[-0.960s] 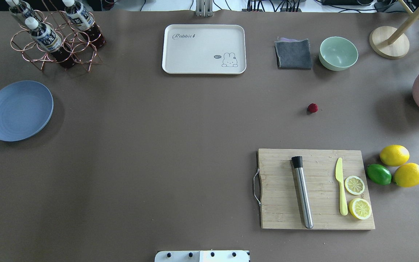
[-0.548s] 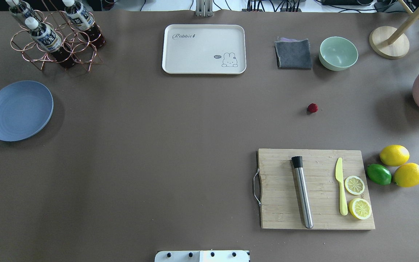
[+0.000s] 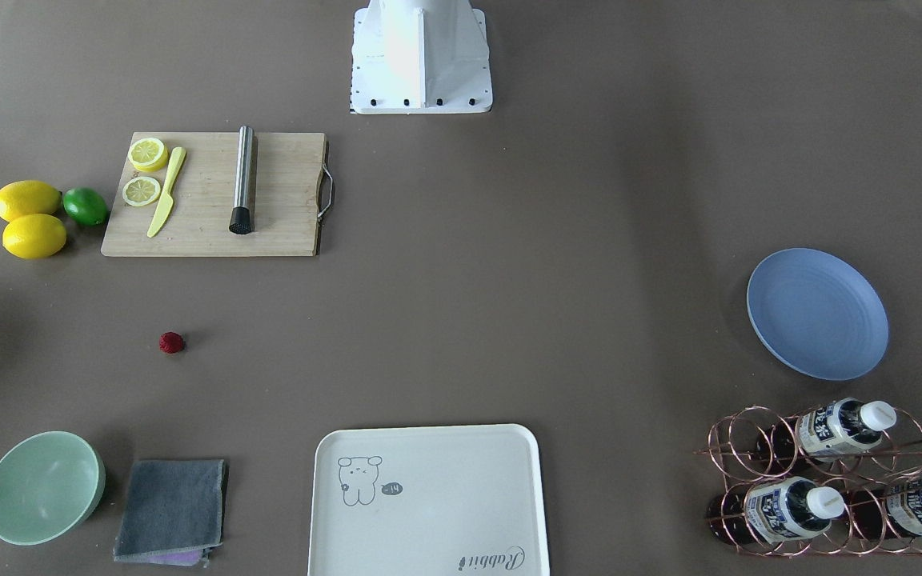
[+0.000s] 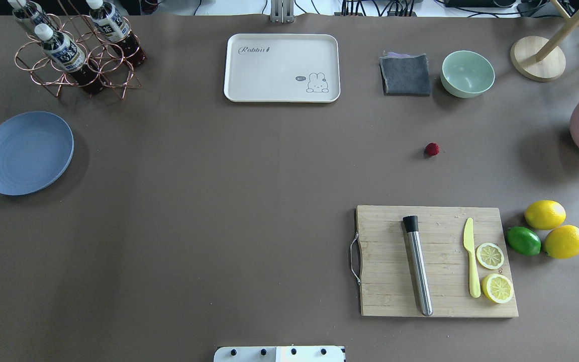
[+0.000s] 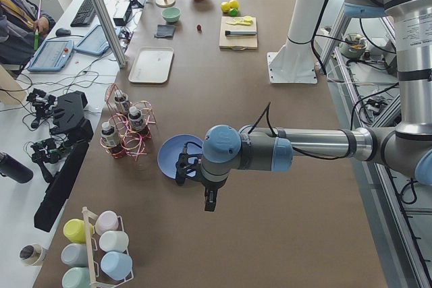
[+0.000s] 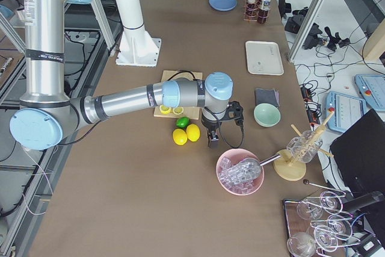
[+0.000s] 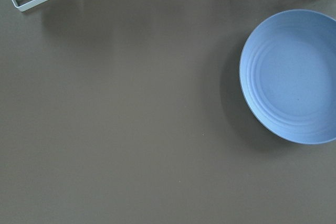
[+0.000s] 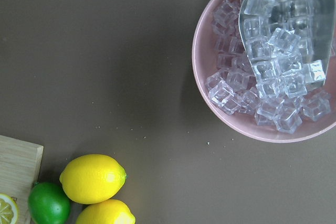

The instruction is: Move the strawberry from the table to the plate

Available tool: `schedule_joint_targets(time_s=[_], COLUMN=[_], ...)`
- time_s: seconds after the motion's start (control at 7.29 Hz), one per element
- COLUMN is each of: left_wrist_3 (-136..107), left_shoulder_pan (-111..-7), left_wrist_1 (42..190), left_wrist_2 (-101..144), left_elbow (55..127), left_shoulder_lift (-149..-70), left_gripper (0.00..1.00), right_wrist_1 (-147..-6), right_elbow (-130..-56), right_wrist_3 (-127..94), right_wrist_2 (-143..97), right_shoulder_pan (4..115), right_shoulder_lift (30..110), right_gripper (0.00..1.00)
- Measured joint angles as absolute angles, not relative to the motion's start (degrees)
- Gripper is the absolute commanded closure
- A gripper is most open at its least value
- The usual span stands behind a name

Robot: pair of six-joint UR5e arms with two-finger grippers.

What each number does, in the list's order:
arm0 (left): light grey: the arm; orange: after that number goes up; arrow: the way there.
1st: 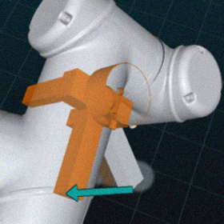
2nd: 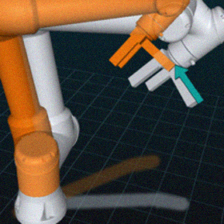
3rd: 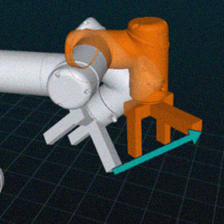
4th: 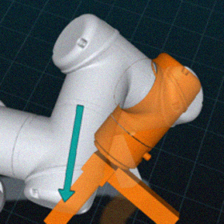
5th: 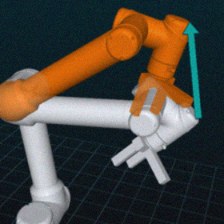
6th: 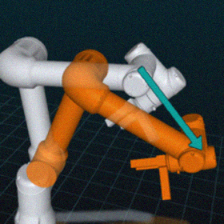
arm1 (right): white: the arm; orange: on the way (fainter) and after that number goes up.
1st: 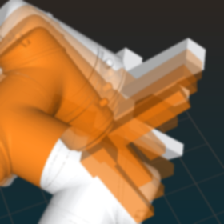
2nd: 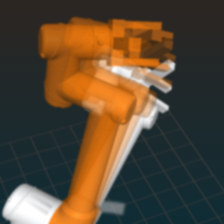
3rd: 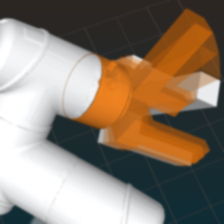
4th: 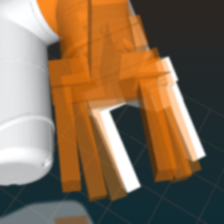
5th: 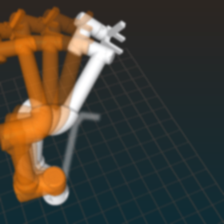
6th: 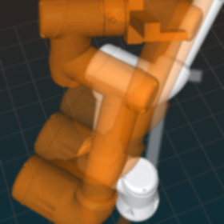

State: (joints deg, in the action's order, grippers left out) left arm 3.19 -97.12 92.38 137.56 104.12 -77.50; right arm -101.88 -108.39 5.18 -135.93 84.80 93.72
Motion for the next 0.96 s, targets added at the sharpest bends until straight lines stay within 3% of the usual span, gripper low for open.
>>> schedule_joint_targets(time_s=[0.96], left_wrist_3=[3.0], left_shoulder_pan=[-96.9], left_wrist_1=[97.1], left_wrist_2=[137.3], left_elbow=[104.5], left_shoulder_lift=[-75.1], left_gripper=[0.03], right_wrist_1=[-100.5], right_elbow=[-109.0], right_wrist_3=[5.1], right_wrist_2=[-135.8], right_shoulder_pan=[84.2], right_shoulder_lift=[93.5], right_gripper=[0.0])
